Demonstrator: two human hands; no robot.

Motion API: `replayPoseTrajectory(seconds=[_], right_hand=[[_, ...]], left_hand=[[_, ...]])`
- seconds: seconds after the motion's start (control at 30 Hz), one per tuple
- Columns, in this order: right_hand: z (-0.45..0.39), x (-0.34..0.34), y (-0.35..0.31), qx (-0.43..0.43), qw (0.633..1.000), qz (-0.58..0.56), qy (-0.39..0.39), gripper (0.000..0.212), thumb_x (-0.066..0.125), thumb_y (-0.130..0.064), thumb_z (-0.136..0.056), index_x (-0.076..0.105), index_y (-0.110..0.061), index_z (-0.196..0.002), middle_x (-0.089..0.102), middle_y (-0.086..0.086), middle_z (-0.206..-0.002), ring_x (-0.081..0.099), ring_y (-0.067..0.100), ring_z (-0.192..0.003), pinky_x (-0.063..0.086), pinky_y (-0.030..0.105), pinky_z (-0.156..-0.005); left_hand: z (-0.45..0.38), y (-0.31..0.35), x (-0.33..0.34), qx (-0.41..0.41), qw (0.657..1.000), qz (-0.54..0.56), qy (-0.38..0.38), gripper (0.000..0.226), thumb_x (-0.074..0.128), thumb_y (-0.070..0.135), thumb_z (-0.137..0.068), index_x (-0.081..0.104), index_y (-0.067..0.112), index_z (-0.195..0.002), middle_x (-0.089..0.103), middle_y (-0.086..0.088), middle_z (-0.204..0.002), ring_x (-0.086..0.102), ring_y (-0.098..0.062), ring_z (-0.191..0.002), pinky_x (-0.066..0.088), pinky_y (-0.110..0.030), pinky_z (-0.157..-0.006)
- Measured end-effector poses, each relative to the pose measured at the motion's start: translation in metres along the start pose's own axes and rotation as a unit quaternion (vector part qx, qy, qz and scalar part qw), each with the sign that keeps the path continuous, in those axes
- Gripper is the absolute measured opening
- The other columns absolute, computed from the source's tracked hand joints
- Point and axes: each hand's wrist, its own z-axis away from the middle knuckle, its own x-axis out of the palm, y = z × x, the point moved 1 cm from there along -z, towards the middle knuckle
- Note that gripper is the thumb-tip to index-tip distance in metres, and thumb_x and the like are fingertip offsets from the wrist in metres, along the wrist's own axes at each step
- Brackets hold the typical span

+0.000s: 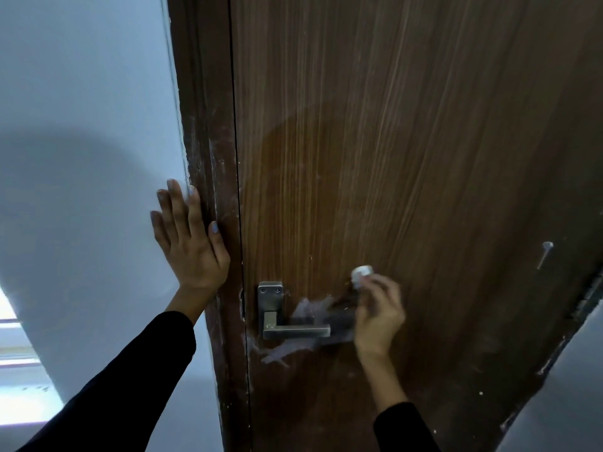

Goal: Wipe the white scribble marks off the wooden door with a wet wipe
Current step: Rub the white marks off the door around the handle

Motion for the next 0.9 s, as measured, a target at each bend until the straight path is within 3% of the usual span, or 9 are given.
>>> replayPoseTrajectory(seconds=[0.07,0.13,0.27,0.33,0.47,0.6,0.67,0.77,0.9], right_hand=[[0.018,0.006,-0.002,-0.110,0.986,0.010,-0.129,0.041,0.067,0.021,-0.063,0.070,-0.004,-0.095,0.064,0.011,-0.102,0.059,0.020,-0.096,0.044,0.021,-0.090],[0.006,-0.004,0.010,-0.132,0.982,0.021,-0.134,0.043,0.066,0.023,-0.063,0.070,-0.004,-0.096,0.065,0.011,-0.101,0.059,0.019,-0.095,0.042,0.018,-0.091],[-0.035,-0.031,0.036,0.074,0.988,-0.004,0.134,0.028,0.059,0.017,-0.074,0.069,0.002,-0.096,0.063,0.021,-0.094,0.062,0.032,-0.086,0.041,0.015,-0.083],[-0.032,-0.026,0.035,0.102,0.977,-0.021,0.188,0.023,0.058,0.011,-0.081,0.067,0.002,-0.100,0.060,0.022,-0.099,0.061,0.030,-0.090,0.042,0.015,-0.083],[0.029,0.007,0.029,-0.036,0.999,-0.018,0.008,0.035,0.055,0.002,-0.082,0.058,0.000,-0.117,0.049,0.017,-0.122,0.050,0.022,-0.112,0.045,0.029,-0.094],[0.096,0.028,0.048,-0.230,0.942,0.151,-0.191,0.055,0.060,-0.010,-0.071,0.046,-0.009,-0.124,0.041,0.009,-0.131,0.040,0.026,-0.119,0.032,0.049,-0.102],[0.111,0.029,0.056,-0.274,0.906,0.214,-0.240,0.036,0.043,-0.020,-0.089,0.045,-0.011,-0.123,0.049,0.011,-0.130,0.040,0.027,-0.119,0.012,0.044,-0.116],[0.109,0.029,0.060,-0.259,0.875,0.248,-0.325,0.048,0.020,-0.036,-0.101,0.047,-0.007,-0.127,0.057,0.011,-0.129,0.043,0.025,-0.126,-0.002,0.035,-0.118],[0.088,0.041,0.044,-0.295,0.866,0.246,-0.321,0.070,0.027,-0.053,-0.094,0.014,-0.007,-0.145,0.024,0.013,-0.151,0.011,0.022,-0.142,0.001,0.034,-0.117]], left_hand=[[0.001,0.000,0.000,0.003,1.000,0.003,0.004,0.054,0.029,0.030,-0.099,0.022,0.010,-0.149,0.025,-0.024,-0.154,0.017,-0.038,-0.145,0.006,-0.045,-0.121],[0.001,0.001,0.000,0.004,1.000,0.006,0.009,0.055,0.030,0.029,-0.099,0.023,0.009,-0.149,0.026,-0.024,-0.154,0.018,-0.038,-0.145,0.006,-0.044,-0.121],[0.000,0.003,0.000,-0.002,1.000,0.006,0.016,0.055,0.031,0.028,-0.098,0.023,0.010,-0.149,0.028,-0.025,-0.153,0.020,-0.039,-0.144,0.006,-0.044,-0.121],[0.000,0.004,0.000,-0.003,1.000,0.008,0.015,0.055,0.031,0.028,-0.098,0.022,0.010,-0.149,0.028,-0.025,-0.153,0.020,-0.040,-0.144,0.006,-0.045,-0.120],[0.000,0.005,-0.002,-0.005,1.000,0.011,0.014,0.055,0.030,0.029,-0.099,0.019,0.012,-0.149,0.027,-0.025,-0.153,0.020,-0.039,-0.144,0.007,-0.045,-0.120],[0.000,0.005,-0.002,-0.004,1.000,0.012,0.008,0.055,0.030,0.028,-0.098,0.021,0.010,-0.149,0.027,-0.024,-0.153,0.019,-0.039,-0.145,0.007,-0.045,-0.120],[0.000,0.004,-0.002,-0.005,1.000,0.010,0.008,0.055,0.030,0.028,-0.098,0.022,0.009,-0.149,0.026,-0.025,-0.153,0.018,-0.039,-0.145,0.006,-0.045,-0.120],[0.000,0.004,-0.001,-0.003,1.000,0.010,0.009,0.055,0.030,0.028,-0.098,0.020,0.010,-0.149,0.026,-0.025,-0.153,0.018,-0.038,-0.145,0.006,-0.045,-0.121],[-0.001,0.003,-0.001,-0.004,1.000,0.008,0.012,0.055,0.032,0.027,-0.098,0.020,0.010,-0.149,0.027,-0.025,-0.153,0.019,-0.038,-0.145,0.007,-0.045,-0.121]])
